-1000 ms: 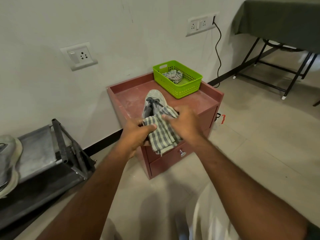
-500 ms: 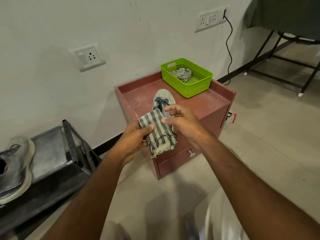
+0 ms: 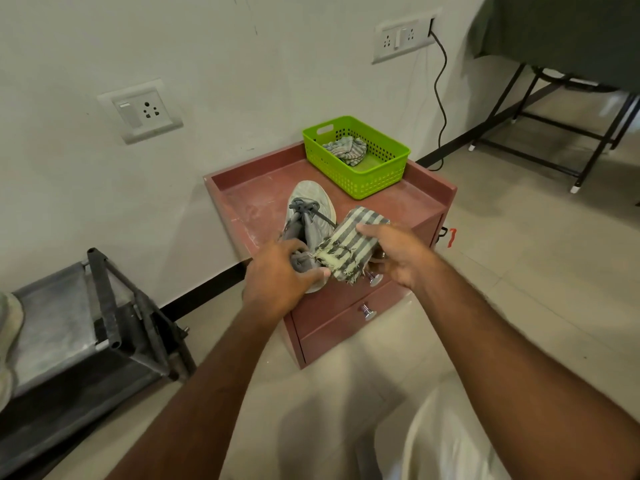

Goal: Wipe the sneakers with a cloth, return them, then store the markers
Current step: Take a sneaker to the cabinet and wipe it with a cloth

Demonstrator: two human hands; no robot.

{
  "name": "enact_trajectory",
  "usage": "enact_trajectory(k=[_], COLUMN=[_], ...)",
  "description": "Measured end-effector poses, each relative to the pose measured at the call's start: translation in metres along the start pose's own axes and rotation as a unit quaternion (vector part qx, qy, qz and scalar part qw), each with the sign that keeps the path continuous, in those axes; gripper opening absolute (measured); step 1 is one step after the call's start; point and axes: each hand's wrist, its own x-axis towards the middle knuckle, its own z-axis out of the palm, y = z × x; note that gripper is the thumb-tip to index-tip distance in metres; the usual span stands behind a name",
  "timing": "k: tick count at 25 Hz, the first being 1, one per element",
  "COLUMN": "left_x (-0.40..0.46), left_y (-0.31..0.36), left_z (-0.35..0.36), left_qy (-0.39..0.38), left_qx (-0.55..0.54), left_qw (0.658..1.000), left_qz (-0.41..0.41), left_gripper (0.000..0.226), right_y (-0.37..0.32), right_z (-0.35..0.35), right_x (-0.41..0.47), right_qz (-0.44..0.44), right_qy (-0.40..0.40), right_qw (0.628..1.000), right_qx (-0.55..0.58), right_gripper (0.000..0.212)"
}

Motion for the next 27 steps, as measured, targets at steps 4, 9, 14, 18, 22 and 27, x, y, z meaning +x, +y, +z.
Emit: enact_trajectory(k=[4, 9, 14, 18, 22, 27], left_x=[0.005, 0.003, -0.002, -0.001, -0.002, -0.001], left_y=[-0.001, -0.003, -0.007, -0.007, -0.006, -0.021], left_z=[0.005, -0.002, 0.0, 0.002, -0.002, -0.018], left_qy=[0.06, 0.082, 0.11, 0.097, 0.05, -0.003], left_qx=[-0.047, -0.076, -0.074, -0.065, -0.069, -0.087], left_qw=[0.995, 0.99, 0.99, 0.993, 0.996, 0.996], left_qz=[-0.065, -0.084, -0.049, -0.026, -0.034, -0.005], left_gripper=[0.022, 0.011, 0.014, 0.009, 0.01, 0.02], right_y=[0.002, 0.011, 0.036, 0.035, 0.021, 0.016], right_z=[0.004, 0.033, 0.065, 0.063, 0.035, 0.019], right_x=[0.009, 0.008, 0.013, -0.001, -0.01, 0.001], right_qz=[-0.161, -0.255, -0.287, -0.233, -0.099, -0.206], right_qy=[0.188, 0.13, -0.033, -0.117, -0.075, 0.159], right_qw=[0.966, 0.933, 0.841, 0.869, 0.973, 0.941], right_qx=[-0.081, -0.218, -0.458, -0.421, -0.196, -0.216], right_gripper=[0.02, 0.025, 0.076, 0.073, 0.044, 0.059])
